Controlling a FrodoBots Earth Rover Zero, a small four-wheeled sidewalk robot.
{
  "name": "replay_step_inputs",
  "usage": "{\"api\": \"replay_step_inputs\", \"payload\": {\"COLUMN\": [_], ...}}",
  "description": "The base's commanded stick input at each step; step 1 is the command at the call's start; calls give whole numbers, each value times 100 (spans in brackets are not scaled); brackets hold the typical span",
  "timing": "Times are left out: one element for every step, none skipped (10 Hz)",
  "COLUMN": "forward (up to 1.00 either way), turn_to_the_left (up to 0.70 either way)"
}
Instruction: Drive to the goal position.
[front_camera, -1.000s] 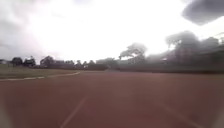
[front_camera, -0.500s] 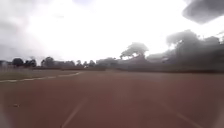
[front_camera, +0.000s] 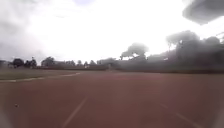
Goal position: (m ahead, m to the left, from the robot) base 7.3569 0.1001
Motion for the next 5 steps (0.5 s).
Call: {"api": "replay_step_inputs", "payload": {"forward": [70, 70, 70, 70, 70], "turn_to_the_left": [0, 0, 0, 0, 0]}}
